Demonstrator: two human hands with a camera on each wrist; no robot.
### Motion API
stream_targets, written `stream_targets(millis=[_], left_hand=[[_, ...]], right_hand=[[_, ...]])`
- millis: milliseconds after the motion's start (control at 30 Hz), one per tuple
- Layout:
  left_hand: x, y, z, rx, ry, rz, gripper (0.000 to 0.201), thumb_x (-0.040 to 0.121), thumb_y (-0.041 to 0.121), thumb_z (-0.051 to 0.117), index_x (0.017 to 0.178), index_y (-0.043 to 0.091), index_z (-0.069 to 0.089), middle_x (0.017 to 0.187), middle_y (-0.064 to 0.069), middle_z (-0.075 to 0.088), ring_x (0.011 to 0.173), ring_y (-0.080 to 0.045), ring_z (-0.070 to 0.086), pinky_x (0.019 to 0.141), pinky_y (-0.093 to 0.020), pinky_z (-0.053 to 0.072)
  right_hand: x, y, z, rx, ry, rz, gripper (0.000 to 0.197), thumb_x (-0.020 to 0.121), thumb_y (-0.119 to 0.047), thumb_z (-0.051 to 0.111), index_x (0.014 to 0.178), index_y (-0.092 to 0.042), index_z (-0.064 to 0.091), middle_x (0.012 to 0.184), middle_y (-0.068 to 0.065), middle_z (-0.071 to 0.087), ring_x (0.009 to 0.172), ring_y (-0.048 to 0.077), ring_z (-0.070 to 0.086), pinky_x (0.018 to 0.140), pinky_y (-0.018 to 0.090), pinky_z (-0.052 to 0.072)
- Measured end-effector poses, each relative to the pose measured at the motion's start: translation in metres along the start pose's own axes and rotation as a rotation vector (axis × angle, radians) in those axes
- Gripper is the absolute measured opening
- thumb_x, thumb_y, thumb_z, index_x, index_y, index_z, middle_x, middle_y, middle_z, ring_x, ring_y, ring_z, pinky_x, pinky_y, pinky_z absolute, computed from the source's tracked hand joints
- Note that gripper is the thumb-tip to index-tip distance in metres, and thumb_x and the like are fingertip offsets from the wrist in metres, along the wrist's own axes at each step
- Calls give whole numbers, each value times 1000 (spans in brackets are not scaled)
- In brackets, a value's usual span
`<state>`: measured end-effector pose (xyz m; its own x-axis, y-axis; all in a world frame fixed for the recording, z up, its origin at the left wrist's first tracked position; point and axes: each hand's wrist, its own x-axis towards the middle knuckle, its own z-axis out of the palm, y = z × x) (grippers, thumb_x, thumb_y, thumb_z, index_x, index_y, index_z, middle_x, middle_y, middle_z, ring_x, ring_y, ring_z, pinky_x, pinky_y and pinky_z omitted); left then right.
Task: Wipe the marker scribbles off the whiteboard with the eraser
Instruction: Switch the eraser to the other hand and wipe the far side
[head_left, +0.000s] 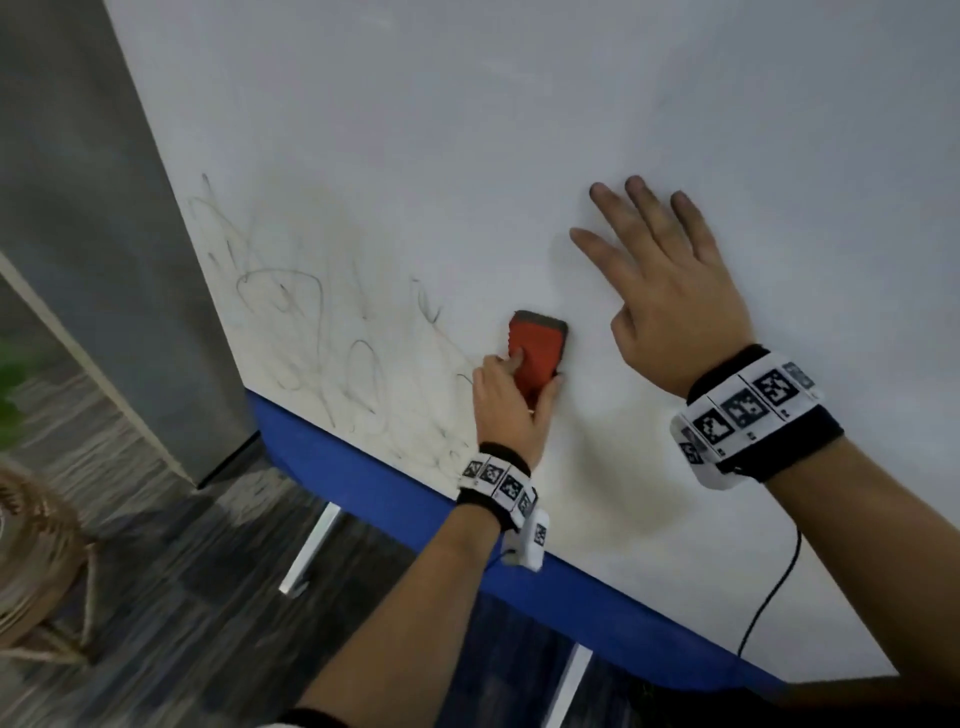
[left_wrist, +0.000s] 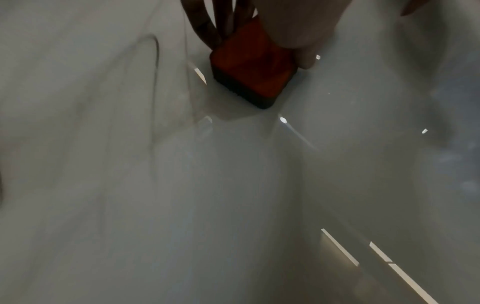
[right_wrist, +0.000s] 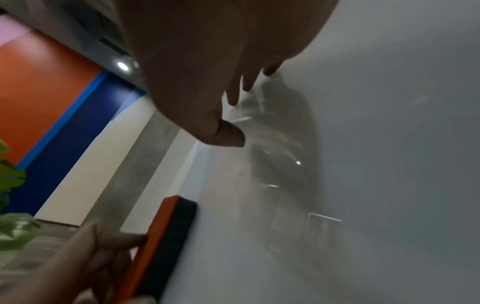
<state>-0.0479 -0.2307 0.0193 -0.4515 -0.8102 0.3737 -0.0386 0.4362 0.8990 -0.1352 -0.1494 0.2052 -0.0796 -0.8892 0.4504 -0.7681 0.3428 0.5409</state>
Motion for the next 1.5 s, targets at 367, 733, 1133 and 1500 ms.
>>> stream_targets(millis=[367, 733, 1133, 1500], left_hand=[[130, -60, -69, -278, 460, -75, 52, 88, 51, 66, 116, 14, 43, 113, -14, 59, 103, -28, 61, 89, -47, 54], [41, -81, -26, 53, 224, -53, 38, 91, 34, 68, 109, 8, 48, 106, -6, 47, 92, -25, 53, 79, -51, 53], [-105, -85, 69, 82, -43, -104, 38, 97, 35, 59, 122, 10, 48, 112, -8, 50, 101, -25, 52, 85, -49, 54], [30, -136, 30, -225, 585, -371, 56, 93, 48, 56, 127, 4, 47, 118, -12, 58, 107, -31, 59, 92, -51, 53]], right_hand=[[-17, -19, 18, 72, 17, 58, 75, 78, -3, 56, 151, -19, 45, 168, 15, 18, 156, 38, 13, 128, 52, 7], [-47, -19, 49, 23, -66, -75, 80, 79, -2, 56, 156, -15, 37, 169, 11, 17, 157, 33, 15, 128, 47, 15], [-51, -39, 60, -15, -22, -6, 75, 80, -4, 56, 152, -20, 43, 169, 14, 16, 156, 37, 13, 128, 51, 8], [-62, -55, 74, 9, -23, 54, 71, 83, -6, 55, 152, -23, 43, 169, 15, 15, 156, 41, 12, 127, 54, 4]])
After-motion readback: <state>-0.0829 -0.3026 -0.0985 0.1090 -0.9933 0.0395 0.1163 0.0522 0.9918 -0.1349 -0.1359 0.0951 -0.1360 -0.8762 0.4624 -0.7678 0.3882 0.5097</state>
